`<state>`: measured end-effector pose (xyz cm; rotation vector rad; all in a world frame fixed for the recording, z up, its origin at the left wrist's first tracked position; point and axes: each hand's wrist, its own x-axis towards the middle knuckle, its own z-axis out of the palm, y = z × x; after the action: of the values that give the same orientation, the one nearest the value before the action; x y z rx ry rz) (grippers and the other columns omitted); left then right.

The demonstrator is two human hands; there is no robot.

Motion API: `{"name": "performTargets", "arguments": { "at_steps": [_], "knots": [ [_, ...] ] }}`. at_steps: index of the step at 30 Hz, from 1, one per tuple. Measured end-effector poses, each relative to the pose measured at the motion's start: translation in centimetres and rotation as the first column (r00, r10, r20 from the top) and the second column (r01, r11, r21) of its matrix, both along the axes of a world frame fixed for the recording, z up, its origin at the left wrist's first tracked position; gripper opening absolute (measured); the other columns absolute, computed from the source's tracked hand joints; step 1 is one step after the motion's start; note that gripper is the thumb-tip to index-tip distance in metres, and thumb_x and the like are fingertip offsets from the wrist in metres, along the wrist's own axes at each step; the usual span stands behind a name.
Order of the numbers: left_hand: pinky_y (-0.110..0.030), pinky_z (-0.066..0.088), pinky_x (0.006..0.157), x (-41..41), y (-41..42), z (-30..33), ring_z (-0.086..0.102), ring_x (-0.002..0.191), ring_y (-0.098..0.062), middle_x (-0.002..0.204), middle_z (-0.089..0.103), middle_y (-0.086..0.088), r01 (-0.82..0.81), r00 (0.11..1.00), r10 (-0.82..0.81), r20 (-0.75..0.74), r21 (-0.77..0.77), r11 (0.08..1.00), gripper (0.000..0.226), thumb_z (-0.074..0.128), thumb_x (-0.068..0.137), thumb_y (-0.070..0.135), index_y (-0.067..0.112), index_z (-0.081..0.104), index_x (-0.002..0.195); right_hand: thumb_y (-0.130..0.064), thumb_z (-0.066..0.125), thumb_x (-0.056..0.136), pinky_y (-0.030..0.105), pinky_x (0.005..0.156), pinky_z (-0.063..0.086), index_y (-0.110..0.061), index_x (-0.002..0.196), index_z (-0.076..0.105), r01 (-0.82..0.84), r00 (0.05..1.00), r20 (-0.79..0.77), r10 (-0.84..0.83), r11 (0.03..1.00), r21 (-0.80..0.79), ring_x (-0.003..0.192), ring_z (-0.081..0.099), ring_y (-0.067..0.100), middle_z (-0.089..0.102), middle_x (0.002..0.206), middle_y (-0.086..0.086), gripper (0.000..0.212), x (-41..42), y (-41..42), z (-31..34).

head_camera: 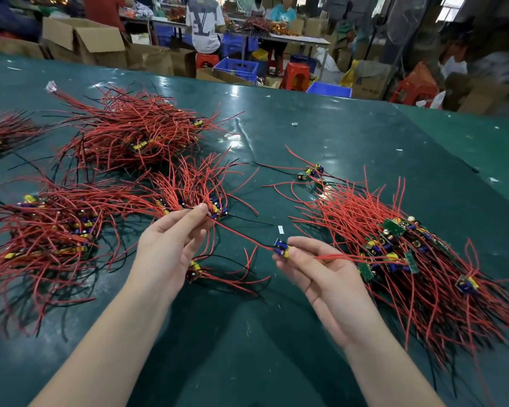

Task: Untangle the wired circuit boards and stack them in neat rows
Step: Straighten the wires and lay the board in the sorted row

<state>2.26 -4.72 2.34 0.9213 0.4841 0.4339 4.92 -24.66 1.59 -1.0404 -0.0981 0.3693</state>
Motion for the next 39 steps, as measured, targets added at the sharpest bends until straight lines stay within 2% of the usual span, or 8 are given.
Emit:
{"name": "performTargets", "arguments": {
  "at_steps": [6,11,19,23,27,31,36,39],
  "knots": [
    [-0.013,0.051,0.056,0.1,0.0,-0.7,0.069,0.063,-0.012,0.067,0.070,-0.005,-0.102,0.993,0.109,-0.051,0.117,0.988,0.006,0.075,0.078,0.003,0.002,0.069,0.078,0.002,0.072,0.081,0.014,0.074,0.051,-0.020,0.085,0.074,0.248,0.819,0.573,0.008,0.896,-0.367,0.082,0.071,0.011,0.075,0.087,-0.003,0.023,-0.8,-0.1,-0.1],
    [-0.015,0.052,0.056,0.0,-0.1,-1.0,0.069,0.062,-0.011,0.060,0.070,0.000,-0.184,0.976,0.213,-0.053,0.326,0.927,0.010,0.076,0.078,0.005,0.003,0.067,0.075,0.000,0.072,0.081,0.015,0.079,0.051,-0.014,0.089,0.074,0.271,0.715,0.694,0.090,0.879,-0.393,0.086,0.071,0.008,0.075,0.090,-0.007,0.016,-1.5,0.1,-0.2],
    [-0.010,0.050,0.053,0.2,0.4,-0.1,0.065,0.060,-0.004,0.066,0.070,-0.001,0.022,0.998,-0.017,0.057,-0.084,0.996,0.023,0.068,0.085,0.019,0.013,0.072,0.064,-0.007,0.072,0.070,0.024,0.071,0.057,-0.011,0.080,0.075,0.101,0.979,0.183,-0.087,0.992,-0.070,0.078,0.073,0.024,0.073,0.083,0.013,0.012,-0.3,-0.1,0.4],
    [-0.009,0.049,0.053,0.1,0.3,0.1,0.065,0.062,-0.004,0.067,0.070,-0.001,0.048,0.994,-0.041,0.102,-0.073,0.996,0.018,0.071,0.073,0.024,0.015,0.074,0.057,-0.006,0.069,0.069,0.021,0.065,0.057,-0.010,0.077,0.078,-0.010,0.996,-0.087,0.017,0.997,0.073,0.077,0.073,0.023,0.072,0.085,0.019,0.013,-0.1,-0.3,0.6],
    [-0.012,0.051,0.056,0.1,0.4,-0.2,0.067,0.063,-0.007,0.064,0.070,-0.001,-0.046,0.997,0.039,0.062,0.130,0.990,0.012,0.070,0.083,0.014,0.008,0.069,0.073,-0.006,0.069,0.068,0.021,0.065,0.057,-0.010,0.076,0.078,-0.032,0.994,-0.098,0.038,0.998,0.063,0.077,0.073,0.023,0.072,0.084,0.018,0.012,0.0,-0.4,0.5],
    [-0.016,0.052,0.059,-0.3,0.8,-0.8,0.068,0.062,-0.009,0.064,0.072,0.000,-0.157,0.986,0.159,0.044,0.547,0.822,0.011,0.076,0.081,0.018,0.011,0.071,0.075,-0.010,0.074,0.067,0.024,0.071,0.057,-0.012,0.078,0.076,-0.023,0.994,0.108,0.022,1.000,0.003,0.078,0.072,0.024,0.072,0.081,0.014,0.012,0.1,-0.5,0.3],
    [-0.028,0.051,0.064,-0.6,0.6,-1.1,0.060,0.059,-0.005,0.060,0.063,0.012,-0.231,0.935,0.324,0.146,0.943,0.239,0.017,0.076,0.082,0.024,0.020,0.066,0.067,-0.022,0.078,0.066,0.039,0.083,0.057,-0.015,0.081,0.076,0.048,0.948,0.317,0.032,0.969,-0.242,0.077,0.070,0.023,0.073,0.080,0.012,0.017,-0.1,-0.4,-0.1],
    [-0.025,0.050,0.062,-0.5,0.9,-1.1,0.062,0.059,-0.007,0.060,0.064,0.008,-0.251,0.939,0.312,0.142,0.904,0.345,0.020,0.075,0.083,0.028,0.020,0.065,0.067,-0.021,0.079,0.065,0.036,0.080,0.058,-0.014,0.081,0.075,0.006,0.964,0.263,0.043,0.983,-0.183,0.079,0.071,0.025,0.073,0.081,0.013,0.017,-0.1,-0.3,0.0]
  ]
}}
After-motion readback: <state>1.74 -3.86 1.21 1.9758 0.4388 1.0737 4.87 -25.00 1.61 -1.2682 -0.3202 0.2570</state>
